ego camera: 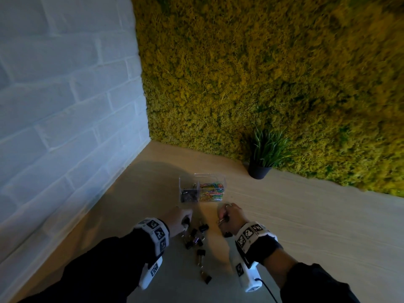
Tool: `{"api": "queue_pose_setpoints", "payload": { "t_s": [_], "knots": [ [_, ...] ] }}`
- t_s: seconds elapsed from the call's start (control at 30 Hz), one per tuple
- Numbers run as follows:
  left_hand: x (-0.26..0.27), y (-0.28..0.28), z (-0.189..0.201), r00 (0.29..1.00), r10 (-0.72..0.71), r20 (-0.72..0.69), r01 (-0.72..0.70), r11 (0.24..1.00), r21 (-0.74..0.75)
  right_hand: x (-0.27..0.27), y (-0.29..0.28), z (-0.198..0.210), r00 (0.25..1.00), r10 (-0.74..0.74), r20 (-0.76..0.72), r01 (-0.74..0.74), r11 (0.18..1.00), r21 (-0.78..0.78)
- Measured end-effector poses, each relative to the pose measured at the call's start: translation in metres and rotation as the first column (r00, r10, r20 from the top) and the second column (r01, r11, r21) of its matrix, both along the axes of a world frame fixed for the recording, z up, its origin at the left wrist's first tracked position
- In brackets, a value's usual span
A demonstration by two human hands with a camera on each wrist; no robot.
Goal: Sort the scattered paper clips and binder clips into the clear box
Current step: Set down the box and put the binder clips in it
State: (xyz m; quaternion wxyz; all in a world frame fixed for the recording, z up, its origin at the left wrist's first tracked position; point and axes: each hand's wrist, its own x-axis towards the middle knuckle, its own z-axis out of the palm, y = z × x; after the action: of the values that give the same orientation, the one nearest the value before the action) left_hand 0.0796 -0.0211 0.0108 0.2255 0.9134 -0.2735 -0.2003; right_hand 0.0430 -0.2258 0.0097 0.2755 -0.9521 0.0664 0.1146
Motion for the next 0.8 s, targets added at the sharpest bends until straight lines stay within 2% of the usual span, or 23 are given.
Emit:
{"api": "queue_pose_setpoints", "payload": {
  "t_s": [0.1, 0.13, 0.17, 0.23, 0.3, 0.37, 0.43, 0.5, 0.6, 0.73, 0.8],
  "knots": [
    [0.006, 0.014, 0.003, 0.981, 0.104, -0.161, -0.129, 0.98, -0.153, -0.001, -0.012, -0.005, 0.994, -0.112, 0.008, 0.107, 0.967, 0.231],
    [0.007, 0.017, 0.006, 0.957, 0.132, -0.257, -0.188, 0.96, -0.209, -0.002, -0.015, -0.004, 0.986, -0.166, -0.008, 0.159, 0.928, 0.337],
    [0.007, 0.02, 0.009, 0.92, 0.154, -0.36, -0.265, 0.922, -0.283, -0.003, -0.018, -0.004, 0.972, -0.23, -0.046, 0.225, 0.855, 0.467],
    [0.008, 0.022, 0.015, 0.792, 0.176, -0.585, -0.474, 0.781, -0.407, -0.007, -0.019, 0.0, 0.924, -0.328, -0.197, 0.363, 0.583, 0.727],
    [0.007, 0.023, 0.021, 0.574, 0.077, -0.815, -0.7, 0.562, -0.44, -0.01, -0.022, 0.002, 0.879, -0.342, -0.333, 0.439, 0.305, 0.845],
    [0.006, 0.024, 0.027, 0.389, -0.116, -0.914, -0.823, 0.402, -0.402, -0.011, -0.025, 0.003, 0.837, -0.362, -0.41, 0.472, 0.1, 0.876],
    [0.005, 0.022, 0.031, 0.309, -0.288, -0.906, -0.863, 0.316, -0.395, -0.011, -0.028, 0.003, 0.803, -0.351, -0.481, 0.484, -0.086, 0.871],
    [0.001, 0.02, 0.034, 0.286, -0.392, -0.875, -0.87, 0.277, -0.408, -0.011, -0.028, 0.004, 0.816, -0.283, -0.503, 0.47, -0.18, 0.864],
    [-0.002, 0.014, 0.032, 0.289, -0.445, -0.847, -0.871, 0.244, -0.426, -0.013, -0.028, 0.006, 0.887, -0.201, -0.415, 0.351, -0.288, 0.891],
    [-0.001, 0.009, 0.026, 0.282, -0.508, -0.814, -0.886, 0.188, -0.424, -0.016, -0.03, 0.012, 0.91, -0.171, -0.377, 0.288, -0.391, 0.874],
    [-0.001, 0.007, 0.021, 0.283, -0.521, -0.806, -0.879, 0.196, -0.435, -0.016, -0.029, 0.014, 0.908, -0.179, -0.378, 0.279, -0.415, 0.866]
  ]
}}
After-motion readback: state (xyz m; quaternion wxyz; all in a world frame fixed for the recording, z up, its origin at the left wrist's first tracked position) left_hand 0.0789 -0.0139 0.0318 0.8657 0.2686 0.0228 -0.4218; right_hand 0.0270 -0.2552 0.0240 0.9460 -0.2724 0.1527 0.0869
